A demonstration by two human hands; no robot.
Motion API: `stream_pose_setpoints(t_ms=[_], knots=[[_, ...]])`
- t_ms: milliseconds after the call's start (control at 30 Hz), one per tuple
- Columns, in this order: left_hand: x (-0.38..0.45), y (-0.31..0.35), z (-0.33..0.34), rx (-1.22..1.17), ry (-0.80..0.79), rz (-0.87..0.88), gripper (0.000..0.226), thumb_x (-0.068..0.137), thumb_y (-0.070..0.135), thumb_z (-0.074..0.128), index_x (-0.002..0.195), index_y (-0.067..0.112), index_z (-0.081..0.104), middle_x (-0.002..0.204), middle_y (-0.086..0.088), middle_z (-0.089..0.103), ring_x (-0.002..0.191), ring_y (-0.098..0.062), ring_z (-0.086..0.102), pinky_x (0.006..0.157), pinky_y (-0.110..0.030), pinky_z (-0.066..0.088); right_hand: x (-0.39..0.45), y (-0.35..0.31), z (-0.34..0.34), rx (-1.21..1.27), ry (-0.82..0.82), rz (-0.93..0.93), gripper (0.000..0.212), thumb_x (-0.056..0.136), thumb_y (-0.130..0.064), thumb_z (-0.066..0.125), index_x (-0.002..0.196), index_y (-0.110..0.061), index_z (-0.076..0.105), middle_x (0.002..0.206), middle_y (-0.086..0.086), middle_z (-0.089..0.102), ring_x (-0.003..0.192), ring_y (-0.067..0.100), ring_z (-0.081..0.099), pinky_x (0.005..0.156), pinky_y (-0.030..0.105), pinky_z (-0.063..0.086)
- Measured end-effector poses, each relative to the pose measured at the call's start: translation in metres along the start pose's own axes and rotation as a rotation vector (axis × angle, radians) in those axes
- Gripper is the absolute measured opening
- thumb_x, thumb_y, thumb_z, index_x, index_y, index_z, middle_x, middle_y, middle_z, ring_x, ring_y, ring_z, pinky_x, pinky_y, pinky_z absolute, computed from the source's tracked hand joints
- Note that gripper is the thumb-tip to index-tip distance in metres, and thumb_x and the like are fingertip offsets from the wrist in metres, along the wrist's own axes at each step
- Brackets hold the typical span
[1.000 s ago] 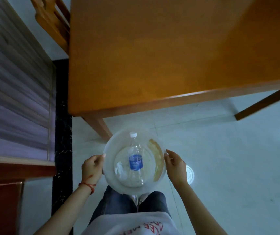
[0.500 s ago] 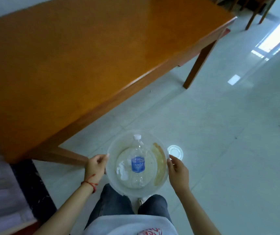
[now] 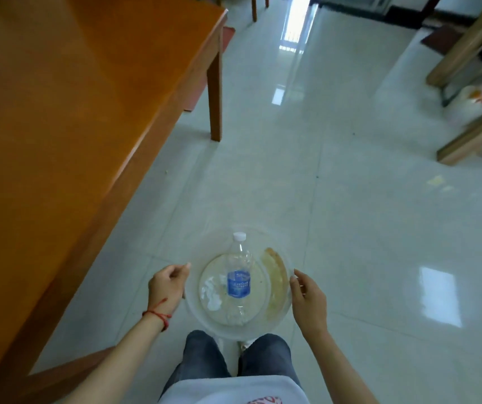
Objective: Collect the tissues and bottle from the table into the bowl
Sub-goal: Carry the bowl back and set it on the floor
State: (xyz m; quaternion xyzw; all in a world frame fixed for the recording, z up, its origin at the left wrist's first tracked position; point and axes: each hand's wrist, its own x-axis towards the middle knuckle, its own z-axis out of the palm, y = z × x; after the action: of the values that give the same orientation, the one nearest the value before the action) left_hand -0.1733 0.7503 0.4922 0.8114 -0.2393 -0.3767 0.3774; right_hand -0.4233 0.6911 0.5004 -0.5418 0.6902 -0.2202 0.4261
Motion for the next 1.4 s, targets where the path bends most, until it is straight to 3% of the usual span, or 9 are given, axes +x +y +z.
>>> stream_pose_setpoints(t_ms=[100, 233, 333, 500, 967, 1200, 1400], knots=[[0.009, 0.012, 0.011, 0.019, -0.061, 0.037, 0.03, 0.084, 0.027, 0.06, 0.069, 0.001, 0.063, 0.064, -0.013, 0.062, 0.059, -0.025, 0.057, 0.062, -0.037, 0.053, -0.001, 0.005, -0.007, 0.011, 0.072, 0.034, 0.019, 0.093, -0.015, 0.048, 0.103, -0.012, 0.064, 0.081, -0.004, 0.059, 0.072, 0.004, 0.054, 0.061, 0.007, 0.039], [0.022, 0.026, 0.029, 0.027, -0.102, 0.065, 0.024, 0.084, 0.025, 0.061, 0.072, 0.005, 0.065, 0.065, -0.008, 0.063, 0.059, -0.025, 0.058, 0.062, -0.035, 0.053, 0.004, 0.013, -0.014, 0.042, 0.14, 0.093, 0.024, 0.092, -0.018, 0.048, 0.111, -0.011, 0.061, 0.096, 0.002, 0.064, 0.088, 0.017, 0.058, 0.078, 0.023, 0.041], [0.031, 0.041, 0.047, 0.034, -0.113, 0.077, 0.023, 0.084, 0.024, 0.061, 0.073, 0.004, 0.065, 0.062, -0.005, 0.061, 0.056, -0.022, 0.056, 0.058, -0.03, 0.05, 0.017, 0.015, -0.023, 0.057, 0.161, 0.108, 0.024, 0.093, -0.018, 0.048, 0.111, -0.011, 0.061, 0.098, 0.002, 0.063, 0.09, 0.016, 0.057, 0.08, 0.026, 0.04], [0.05, 0.062, 0.082, 0.048, -0.139, 0.081, 0.027, 0.085, 0.024, 0.058, 0.07, 0.002, 0.064, 0.062, -0.011, 0.062, 0.056, -0.024, 0.055, 0.062, -0.037, 0.052, 0.06, 0.015, -0.044, 0.085, 0.172, 0.108, 0.024, 0.092, -0.021, 0.048, 0.11, -0.012, 0.062, 0.098, 0.002, 0.065, 0.091, 0.018, 0.059, 0.08, 0.028, 0.044], [0.136, 0.174, 0.184, -0.038, -0.052, 0.052, 0.026, 0.086, 0.025, 0.057, 0.074, 0.003, 0.065, 0.067, -0.006, 0.063, 0.059, -0.019, 0.056, 0.051, -0.026, 0.048, 0.249, -0.032, -0.114, 0.061, 0.086, 0.022, 0.028, 0.093, -0.022, 0.048, 0.115, -0.012, 0.06, 0.112, 0.005, 0.065, 0.101, 0.017, 0.059, 0.089, 0.03, 0.047], [0.222, 0.229, 0.218, -0.044, -0.043, 0.052, 0.029, 0.086, 0.026, 0.057, 0.074, 0.001, 0.065, 0.067, -0.006, 0.063, 0.058, -0.018, 0.057, 0.046, -0.019, 0.049, 0.355, -0.071, -0.109, 0.063, 0.075, 0.015, 0.028, 0.093, -0.022, 0.048, 0.116, -0.011, 0.06, 0.112, 0.007, 0.065, 0.096, 0.015, 0.059, 0.084, 0.026, 0.045], [0.317, 0.285, 0.237, -0.05, -0.046, 0.025, 0.026, 0.087, 0.025, 0.056, 0.07, 0.007, 0.064, 0.069, -0.006, 0.063, 0.061, -0.018, 0.057, 0.046, -0.018, 0.047, 0.453, -0.124, -0.09, 0.059, 0.093, 0.011, 0.027, 0.093, -0.02, 0.048, 0.115, -0.01, 0.059, 0.112, 0.008, 0.064, 0.097, 0.017, 0.058, 0.09, 0.033, 0.048]])
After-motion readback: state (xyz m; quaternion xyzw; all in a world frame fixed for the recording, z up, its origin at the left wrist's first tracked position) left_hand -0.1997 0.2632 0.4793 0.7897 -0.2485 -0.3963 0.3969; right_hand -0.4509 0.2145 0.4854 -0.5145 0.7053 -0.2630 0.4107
